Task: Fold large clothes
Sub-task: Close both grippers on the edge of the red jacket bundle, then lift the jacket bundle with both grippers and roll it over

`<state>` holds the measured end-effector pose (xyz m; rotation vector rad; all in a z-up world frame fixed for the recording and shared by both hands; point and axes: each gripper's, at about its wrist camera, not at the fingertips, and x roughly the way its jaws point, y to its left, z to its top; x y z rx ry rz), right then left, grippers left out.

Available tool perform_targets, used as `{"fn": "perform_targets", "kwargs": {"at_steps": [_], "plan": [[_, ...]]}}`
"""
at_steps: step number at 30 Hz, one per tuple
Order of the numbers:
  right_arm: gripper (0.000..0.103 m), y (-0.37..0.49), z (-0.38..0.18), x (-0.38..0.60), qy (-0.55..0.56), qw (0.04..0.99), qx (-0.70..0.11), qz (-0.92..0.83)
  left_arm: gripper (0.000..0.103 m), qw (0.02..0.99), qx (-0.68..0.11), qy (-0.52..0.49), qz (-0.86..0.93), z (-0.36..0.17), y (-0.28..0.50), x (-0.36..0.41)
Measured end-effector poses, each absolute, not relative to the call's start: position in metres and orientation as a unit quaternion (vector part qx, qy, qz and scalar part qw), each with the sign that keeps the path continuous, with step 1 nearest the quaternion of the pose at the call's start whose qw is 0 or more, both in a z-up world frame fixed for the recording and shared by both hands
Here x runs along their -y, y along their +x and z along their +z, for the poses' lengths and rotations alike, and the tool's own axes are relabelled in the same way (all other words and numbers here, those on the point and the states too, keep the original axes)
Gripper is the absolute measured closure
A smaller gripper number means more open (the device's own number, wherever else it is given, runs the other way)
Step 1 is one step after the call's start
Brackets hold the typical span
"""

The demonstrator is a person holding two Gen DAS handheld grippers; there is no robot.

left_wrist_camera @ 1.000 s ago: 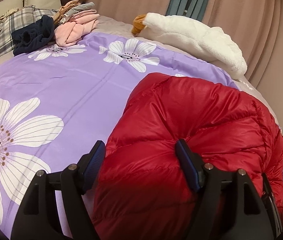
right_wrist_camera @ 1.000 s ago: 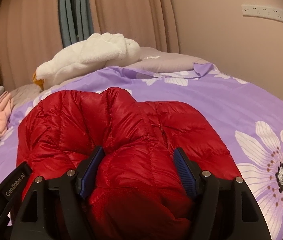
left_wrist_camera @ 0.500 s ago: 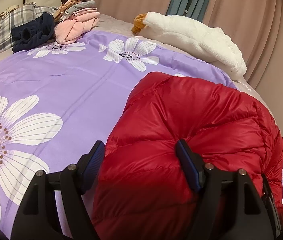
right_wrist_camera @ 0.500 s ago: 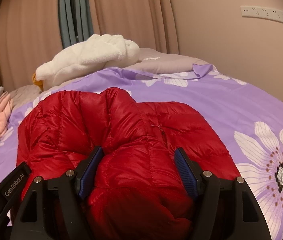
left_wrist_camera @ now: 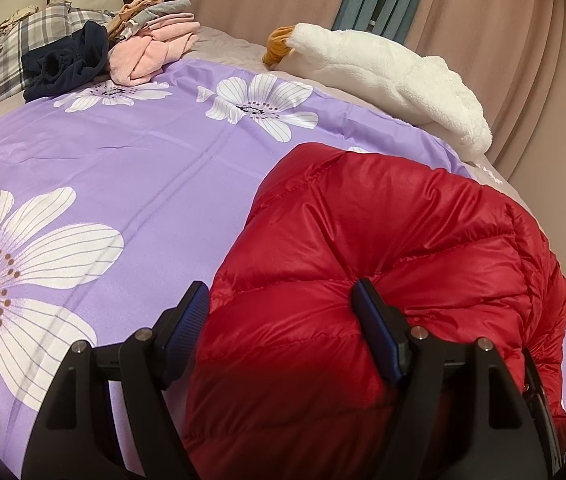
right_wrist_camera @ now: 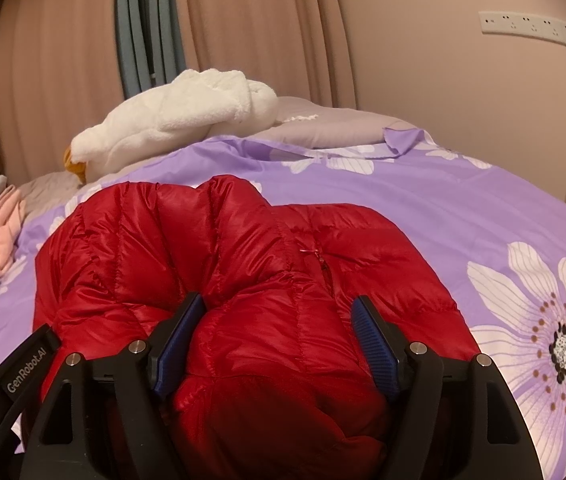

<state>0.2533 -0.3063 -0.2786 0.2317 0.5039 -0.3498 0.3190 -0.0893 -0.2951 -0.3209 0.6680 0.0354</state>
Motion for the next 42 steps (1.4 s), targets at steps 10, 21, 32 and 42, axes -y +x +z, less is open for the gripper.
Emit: {"fn": "perform_targets", "kwargs": {"at_steps": [10, 21, 32, 42], "plan": [[0.028, 0.254, -0.278, 0.307, 0.115, 0.947, -0.247, -0.171, 0.027, 0.932, -0.326, -0.158, 0.017, -0.295, 0.319, 0.089], [0.027, 0.254, -0.277, 0.308, 0.116, 0.947, -0.247, -0.172, 0.027, 0.932, -0.327, -0.158, 0.017, -0.295, 0.319, 0.089], [0.026, 0.253, -0.278, 0.309, 0.119, 0.947, -0.246, -0.170, 0.026, 0.931, -0.327, -0.163, 0.015, -0.298, 0.320, 0.090], [0.024, 0.248, -0.263, 0.318, 0.169, 0.929, -0.300, -0.138, 0.017, 0.891, -0.400, -0.213, 0.006, -0.285, 0.317, 0.065]]}}
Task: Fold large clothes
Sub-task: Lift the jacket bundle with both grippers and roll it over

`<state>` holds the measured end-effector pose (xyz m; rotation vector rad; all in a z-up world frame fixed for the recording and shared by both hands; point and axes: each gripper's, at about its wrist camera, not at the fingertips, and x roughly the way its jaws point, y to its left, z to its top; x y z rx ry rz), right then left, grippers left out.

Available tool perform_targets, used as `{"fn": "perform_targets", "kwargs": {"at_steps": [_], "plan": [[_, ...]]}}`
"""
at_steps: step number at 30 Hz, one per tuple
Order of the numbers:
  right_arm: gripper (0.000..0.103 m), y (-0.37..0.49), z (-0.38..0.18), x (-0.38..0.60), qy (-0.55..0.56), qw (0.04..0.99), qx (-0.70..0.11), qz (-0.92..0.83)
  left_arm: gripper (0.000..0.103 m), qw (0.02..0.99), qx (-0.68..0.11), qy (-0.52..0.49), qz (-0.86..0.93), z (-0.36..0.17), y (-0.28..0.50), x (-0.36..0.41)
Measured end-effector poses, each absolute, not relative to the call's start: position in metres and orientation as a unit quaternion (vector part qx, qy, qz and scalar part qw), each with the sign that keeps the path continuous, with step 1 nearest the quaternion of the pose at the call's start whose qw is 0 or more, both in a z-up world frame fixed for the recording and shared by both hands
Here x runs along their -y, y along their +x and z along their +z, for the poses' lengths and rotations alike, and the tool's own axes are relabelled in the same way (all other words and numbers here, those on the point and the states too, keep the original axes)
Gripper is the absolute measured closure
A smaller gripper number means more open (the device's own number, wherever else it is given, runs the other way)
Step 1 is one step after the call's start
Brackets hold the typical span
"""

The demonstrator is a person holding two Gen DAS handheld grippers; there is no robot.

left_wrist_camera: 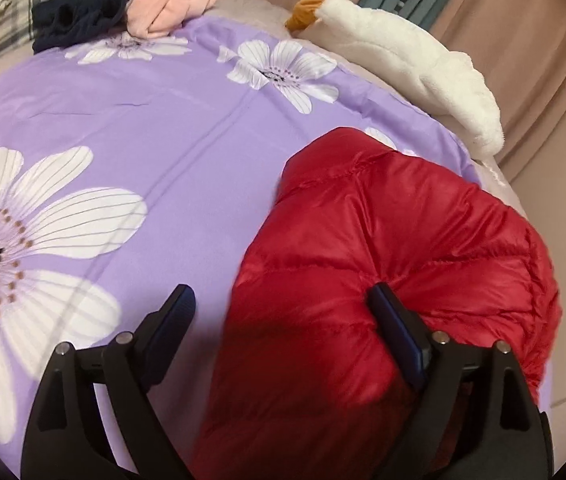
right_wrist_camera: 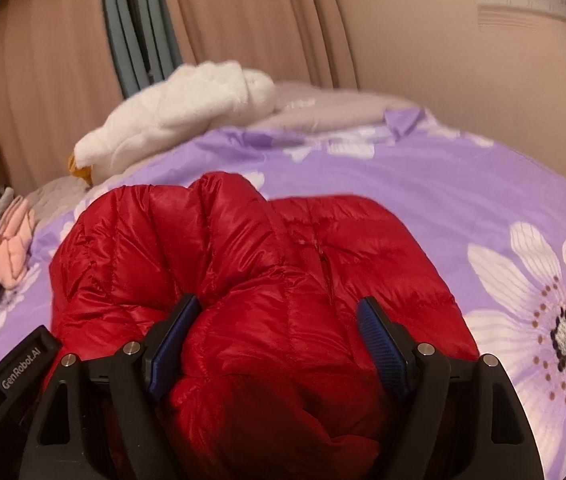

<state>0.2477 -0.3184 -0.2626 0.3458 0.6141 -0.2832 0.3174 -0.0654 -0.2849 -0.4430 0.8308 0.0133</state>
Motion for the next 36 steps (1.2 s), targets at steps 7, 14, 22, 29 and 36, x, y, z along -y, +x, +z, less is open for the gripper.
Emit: {"fn": "perform_targets", "kwargs": {"at_steps": [7, 14, 22, 29, 36], "plan": [[0.024, 0.217, -0.215, 0.326, 0.156, 0.936, -0.300, -0.099, 0.032, 0.916, -0.370, -0.111, -0.110, -0.241, 0.263, 0.083], [0.045, 0.192, -0.264, 0.332, 0.231, 0.891, -0.386, -0.054, 0.031, 0.907, -0.389, -0.064, -0.146, -0.257, 0.220, 0.095], [0.045, 0.190, -0.303, 0.308, 0.188, 0.894, -0.401, -0.071, 0.021, 0.910, -0.395, -0.017, -0.126, -0.287, 0.203, 0.108], [0.037, 0.211, -0.301, 0.305, 0.184, 0.886, -0.421, -0.061, 0.016, 0.896, -0.422, -0.041, -0.130, -0.287, 0.214, 0.097], [0.016, 0.235, -0.297, 0.307, 0.199, 0.872, -0.440, -0.073, 0.014, 0.886, -0.438, -0.063, -0.139, -0.280, 0.219, 0.087]]}}
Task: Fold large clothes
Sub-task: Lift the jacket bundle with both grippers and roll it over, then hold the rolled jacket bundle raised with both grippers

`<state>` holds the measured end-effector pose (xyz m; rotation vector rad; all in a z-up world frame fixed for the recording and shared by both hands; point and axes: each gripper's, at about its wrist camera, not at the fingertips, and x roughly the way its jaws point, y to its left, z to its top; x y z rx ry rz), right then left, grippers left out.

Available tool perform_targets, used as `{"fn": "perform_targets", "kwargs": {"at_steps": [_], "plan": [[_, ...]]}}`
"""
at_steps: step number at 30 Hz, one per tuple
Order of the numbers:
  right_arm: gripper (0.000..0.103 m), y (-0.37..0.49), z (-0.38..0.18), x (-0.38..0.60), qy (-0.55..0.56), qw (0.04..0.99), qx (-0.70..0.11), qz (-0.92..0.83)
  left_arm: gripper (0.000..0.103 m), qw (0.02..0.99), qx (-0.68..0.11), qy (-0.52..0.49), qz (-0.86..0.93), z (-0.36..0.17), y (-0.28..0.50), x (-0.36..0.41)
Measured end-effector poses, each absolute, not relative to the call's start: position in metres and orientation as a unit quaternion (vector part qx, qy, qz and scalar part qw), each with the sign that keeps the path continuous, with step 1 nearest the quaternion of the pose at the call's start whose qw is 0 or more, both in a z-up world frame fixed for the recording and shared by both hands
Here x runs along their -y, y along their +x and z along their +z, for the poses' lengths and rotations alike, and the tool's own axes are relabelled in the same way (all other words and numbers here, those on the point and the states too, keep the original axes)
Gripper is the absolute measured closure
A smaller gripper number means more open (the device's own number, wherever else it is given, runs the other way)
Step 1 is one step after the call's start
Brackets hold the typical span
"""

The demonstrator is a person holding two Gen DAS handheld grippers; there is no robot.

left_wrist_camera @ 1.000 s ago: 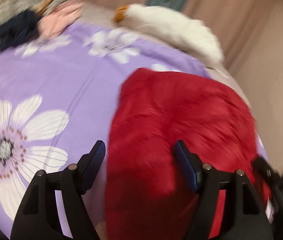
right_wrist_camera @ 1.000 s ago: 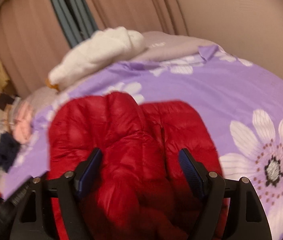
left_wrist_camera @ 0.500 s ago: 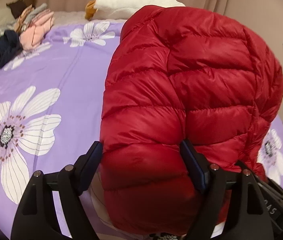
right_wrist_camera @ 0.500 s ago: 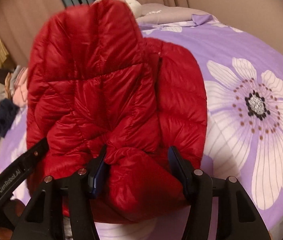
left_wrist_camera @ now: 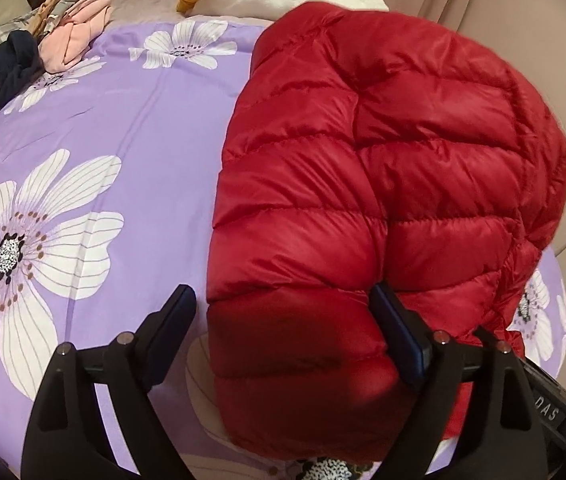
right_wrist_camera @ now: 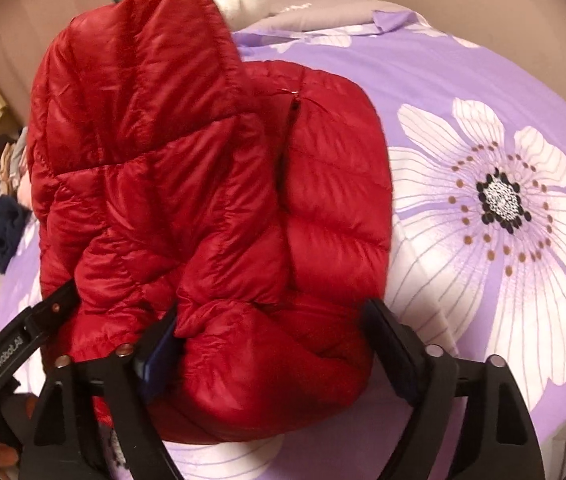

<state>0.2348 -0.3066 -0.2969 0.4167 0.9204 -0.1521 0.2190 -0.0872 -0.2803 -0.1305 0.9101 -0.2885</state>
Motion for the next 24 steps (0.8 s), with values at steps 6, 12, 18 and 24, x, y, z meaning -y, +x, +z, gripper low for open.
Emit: {"fn": "perform_targets", "kwargs": {"at_steps": [6, 12, 18, 24], "plan": [[0.005, 0.267, -0.286, 0.314, 0.210, 0.866, -0.450, -0.055, 0.014, 0.878, -0.434, -0.099, -0.175, -0.264, 0.224, 0.060], [0.004, 0.316, -0.297, 0.345, 0.338, 0.822, -0.457, 0.022, 0.015, 0.847, -0.449, -0.234, -0.161, -0.264, 0.266, 0.000], [0.000, 0.369, -0.354, 0.350, 0.488, 0.730, -0.462, 0.125, 0.014, 0.762, -0.532, -0.272, -0.249, -0.303, 0.310, 0.009], [0.001, 0.407, -0.351, 0.322, 0.458, 0.755, -0.439, 0.163, 0.006, 0.726, -0.531, -0.287, -0.329, -0.330, 0.333, 0.060]]}}
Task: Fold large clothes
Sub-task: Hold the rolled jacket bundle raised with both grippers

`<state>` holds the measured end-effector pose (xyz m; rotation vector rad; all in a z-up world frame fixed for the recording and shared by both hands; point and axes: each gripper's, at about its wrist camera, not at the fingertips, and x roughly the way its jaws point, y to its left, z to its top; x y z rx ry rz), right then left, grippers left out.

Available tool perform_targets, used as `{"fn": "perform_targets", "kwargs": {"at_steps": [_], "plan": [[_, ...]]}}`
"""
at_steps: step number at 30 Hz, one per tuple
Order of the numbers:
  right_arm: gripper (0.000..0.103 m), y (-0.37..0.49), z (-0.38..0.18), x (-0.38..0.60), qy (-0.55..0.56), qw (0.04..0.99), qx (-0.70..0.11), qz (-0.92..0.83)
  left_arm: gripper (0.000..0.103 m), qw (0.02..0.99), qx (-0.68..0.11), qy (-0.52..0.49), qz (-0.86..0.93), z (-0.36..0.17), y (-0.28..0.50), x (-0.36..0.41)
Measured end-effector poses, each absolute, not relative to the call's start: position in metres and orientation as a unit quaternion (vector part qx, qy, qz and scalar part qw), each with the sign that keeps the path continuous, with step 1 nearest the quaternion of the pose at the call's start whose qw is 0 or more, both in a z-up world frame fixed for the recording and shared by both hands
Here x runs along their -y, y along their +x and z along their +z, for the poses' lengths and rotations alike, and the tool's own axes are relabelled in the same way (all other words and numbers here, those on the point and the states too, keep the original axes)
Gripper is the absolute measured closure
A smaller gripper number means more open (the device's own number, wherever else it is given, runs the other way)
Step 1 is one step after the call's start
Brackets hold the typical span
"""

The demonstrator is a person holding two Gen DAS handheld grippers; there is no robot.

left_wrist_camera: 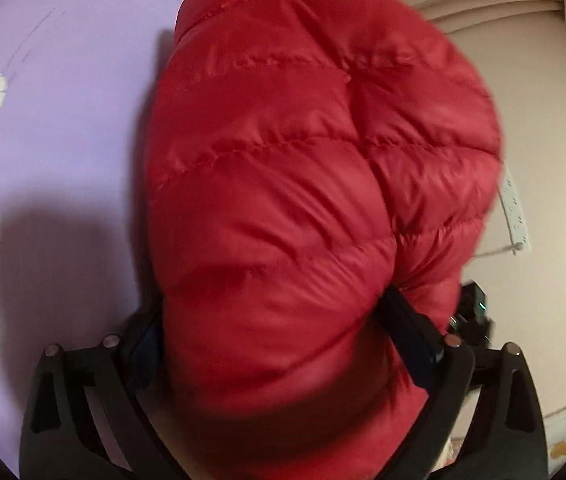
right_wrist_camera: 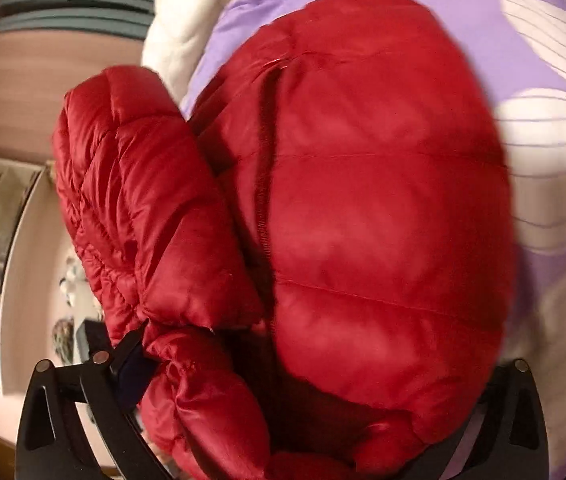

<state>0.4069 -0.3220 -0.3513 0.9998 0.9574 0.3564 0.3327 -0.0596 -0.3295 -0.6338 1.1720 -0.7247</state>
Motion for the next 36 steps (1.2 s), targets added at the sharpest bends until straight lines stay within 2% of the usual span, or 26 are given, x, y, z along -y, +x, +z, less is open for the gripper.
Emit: {"fn": "perform_targets", "kwargs": {"at_steps": [2, 4, 5, 7, 12, 21, 28, 36], "plan": [[0.022, 0.414, -0.357, 0.327, 0.473, 0.751, -0.421, 0.187, 0.010, 0.724, -0.522, -0.304, -0.334, -0.338, 0.343, 0.061], [0.037, 0.408, -0.368, 0.328, 0.498, 0.742, -0.399, 0.206, 0.016, 0.735, -0.514, -0.292, -0.332, -0.336, 0.345, 0.063], [0.043, 0.409, -0.372, 0.326, 0.503, 0.743, -0.385, 0.216, 0.017, 0.741, -0.513, -0.281, -0.330, -0.333, 0.345, 0.067], [0.046, 0.407, -0.373, 0.322, 0.505, 0.748, -0.371, 0.217, 0.020, 0.751, -0.508, -0.263, -0.331, -0.326, 0.343, 0.072], [0.047, 0.383, -0.362, 0.311, 0.508, 0.756, -0.332, 0.245, 0.026, 0.790, -0.462, -0.212, -0.343, -0.286, 0.324, 0.085], [0.048, 0.344, -0.253, 0.319, 0.409, 0.832, -0.256, 0.274, 0.029, 0.843, -0.338, -0.193, -0.371, -0.173, 0.270, 0.076], [0.048, 0.306, -0.180, 0.291, 0.346, 0.865, -0.197, 0.305, 0.029, 0.868, -0.258, -0.181, -0.383, -0.088, 0.218, 0.032], [0.048, 0.301, -0.153, 0.246, 0.319, 0.867, -0.169, 0.343, 0.029, 0.889, -0.217, -0.171, -0.364, -0.054, 0.186, -0.007]]}}
